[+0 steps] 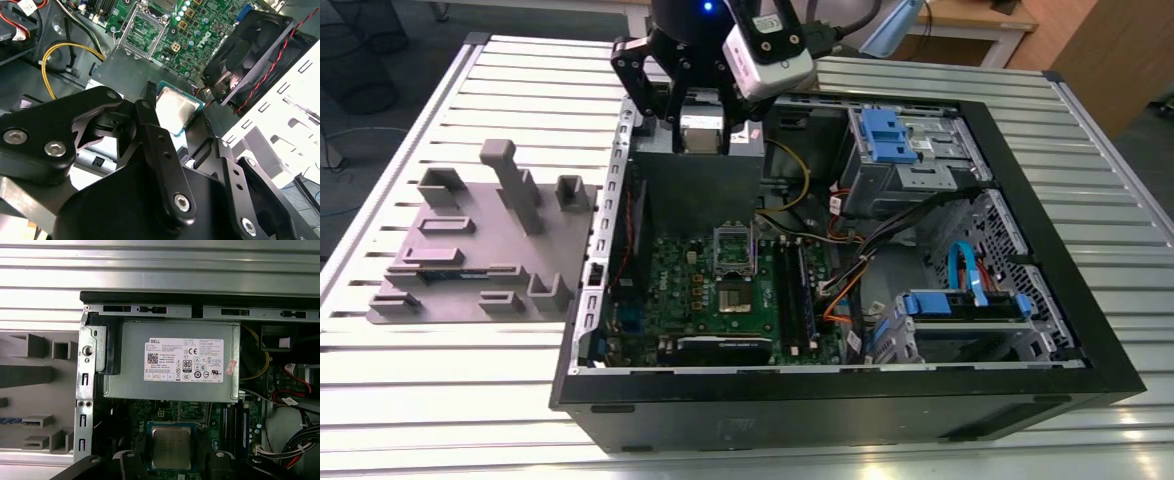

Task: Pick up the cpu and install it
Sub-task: 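Place the cpu into insertion slot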

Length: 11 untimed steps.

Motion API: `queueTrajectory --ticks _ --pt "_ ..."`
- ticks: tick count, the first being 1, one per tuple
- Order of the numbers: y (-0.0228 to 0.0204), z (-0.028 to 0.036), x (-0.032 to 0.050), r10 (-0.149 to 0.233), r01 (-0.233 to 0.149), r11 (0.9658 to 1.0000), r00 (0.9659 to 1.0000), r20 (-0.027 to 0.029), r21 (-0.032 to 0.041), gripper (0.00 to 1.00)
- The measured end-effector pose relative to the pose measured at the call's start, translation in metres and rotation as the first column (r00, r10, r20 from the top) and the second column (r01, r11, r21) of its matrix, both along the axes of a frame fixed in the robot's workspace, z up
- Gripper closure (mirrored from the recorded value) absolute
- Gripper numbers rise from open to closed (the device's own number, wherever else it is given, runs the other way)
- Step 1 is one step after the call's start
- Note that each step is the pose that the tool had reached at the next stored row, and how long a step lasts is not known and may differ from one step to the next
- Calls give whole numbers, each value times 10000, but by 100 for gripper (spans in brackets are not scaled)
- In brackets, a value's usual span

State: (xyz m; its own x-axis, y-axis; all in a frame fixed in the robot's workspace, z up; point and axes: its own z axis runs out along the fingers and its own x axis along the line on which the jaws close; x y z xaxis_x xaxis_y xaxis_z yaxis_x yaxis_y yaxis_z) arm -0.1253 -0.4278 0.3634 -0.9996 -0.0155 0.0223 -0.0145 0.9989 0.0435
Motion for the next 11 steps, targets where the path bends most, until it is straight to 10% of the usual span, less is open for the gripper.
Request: queueTrajectory --ticks 11 --pt "-128 -40 1 0 0 10000 10000 -1 -1 53"
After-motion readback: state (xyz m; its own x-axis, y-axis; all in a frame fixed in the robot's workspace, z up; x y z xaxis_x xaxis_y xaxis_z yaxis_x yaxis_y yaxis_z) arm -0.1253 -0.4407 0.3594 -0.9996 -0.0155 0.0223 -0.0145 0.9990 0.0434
